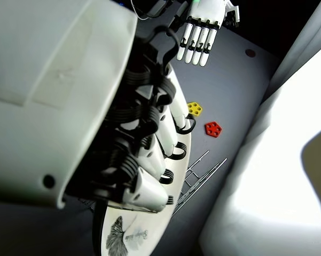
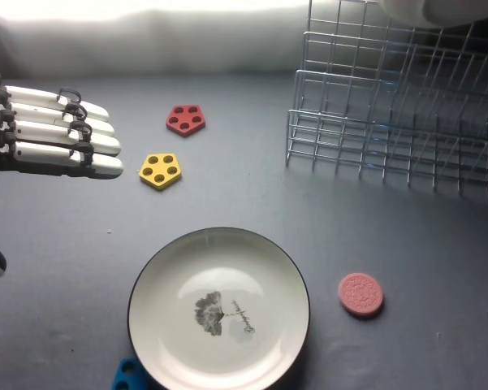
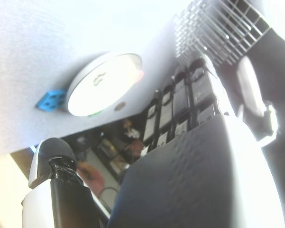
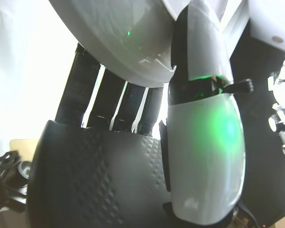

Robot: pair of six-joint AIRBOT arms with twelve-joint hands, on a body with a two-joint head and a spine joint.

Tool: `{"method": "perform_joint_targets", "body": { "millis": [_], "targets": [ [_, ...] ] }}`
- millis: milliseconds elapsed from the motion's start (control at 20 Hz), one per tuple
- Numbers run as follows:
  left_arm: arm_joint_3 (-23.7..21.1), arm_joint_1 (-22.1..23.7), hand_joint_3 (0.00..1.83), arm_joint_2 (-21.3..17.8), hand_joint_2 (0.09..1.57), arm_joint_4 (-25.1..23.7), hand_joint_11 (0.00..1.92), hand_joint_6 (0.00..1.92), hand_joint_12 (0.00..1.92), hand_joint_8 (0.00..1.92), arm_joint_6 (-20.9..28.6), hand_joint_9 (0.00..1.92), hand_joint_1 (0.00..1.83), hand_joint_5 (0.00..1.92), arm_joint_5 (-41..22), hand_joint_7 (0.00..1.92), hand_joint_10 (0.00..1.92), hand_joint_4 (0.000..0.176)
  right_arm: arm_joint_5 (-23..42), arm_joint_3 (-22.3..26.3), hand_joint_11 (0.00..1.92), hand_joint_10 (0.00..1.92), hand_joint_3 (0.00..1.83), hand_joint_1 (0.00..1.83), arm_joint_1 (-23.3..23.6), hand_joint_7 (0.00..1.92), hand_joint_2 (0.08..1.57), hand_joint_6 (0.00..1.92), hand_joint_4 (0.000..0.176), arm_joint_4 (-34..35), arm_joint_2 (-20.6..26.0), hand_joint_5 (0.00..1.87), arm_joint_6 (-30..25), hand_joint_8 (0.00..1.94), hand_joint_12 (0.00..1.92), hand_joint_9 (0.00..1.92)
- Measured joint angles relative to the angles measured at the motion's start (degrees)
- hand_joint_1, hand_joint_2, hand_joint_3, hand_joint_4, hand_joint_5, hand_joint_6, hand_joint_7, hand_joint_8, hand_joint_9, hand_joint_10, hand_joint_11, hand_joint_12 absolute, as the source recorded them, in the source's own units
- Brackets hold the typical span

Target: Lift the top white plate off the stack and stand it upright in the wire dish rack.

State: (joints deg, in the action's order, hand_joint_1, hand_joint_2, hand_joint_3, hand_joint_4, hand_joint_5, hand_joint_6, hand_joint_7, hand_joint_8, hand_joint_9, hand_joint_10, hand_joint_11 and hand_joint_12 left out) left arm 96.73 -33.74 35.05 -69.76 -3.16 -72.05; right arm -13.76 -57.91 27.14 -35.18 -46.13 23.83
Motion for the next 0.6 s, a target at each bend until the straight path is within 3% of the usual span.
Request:
{"method": "perform_joint_targets", "body": {
  "millis": [350,450,600],
  "targets": [
    [0.0,0.0,0.0,-0.2,0.99,0.0,0.06,0.0,0.06,0.0,0.0,0.03,0.4,0.03,0.0,0.04,0.0,0.0,-1.6,1.1,1.03,0.61,0.0,1.5,1.4,1.14,1.04,0.92,0.0,0.0,0.6,0.97,0.2,0.51,1.3,1.18],
    [0.0,0.0,0.0,-0.5,0.98,0.1,0.05,0.0,0.05,0.0,0.0,0.04,0.37,0.03,0.0,0.04,0.0,0.0,-2.7,1.4,1.02,0.65,0.0,1.5,1.6,1.11,1.05,0.96,0.0,0.4,0.9,0.92,0.2,0.59,1.31,1.15],
    [0.0,0.0,0.0,-0.6,0.98,0.0,0.05,0.0,0.05,0.0,0.0,0.04,0.37,0.03,0.0,0.04,0.0,0.0,-5.0,1.5,1.02,0.65,0.0,1.5,2.7,1.11,1.05,0.96,0.0,10.2,1.1,0.91,8.3,0.59,1.32,1.15]
  ]
}}
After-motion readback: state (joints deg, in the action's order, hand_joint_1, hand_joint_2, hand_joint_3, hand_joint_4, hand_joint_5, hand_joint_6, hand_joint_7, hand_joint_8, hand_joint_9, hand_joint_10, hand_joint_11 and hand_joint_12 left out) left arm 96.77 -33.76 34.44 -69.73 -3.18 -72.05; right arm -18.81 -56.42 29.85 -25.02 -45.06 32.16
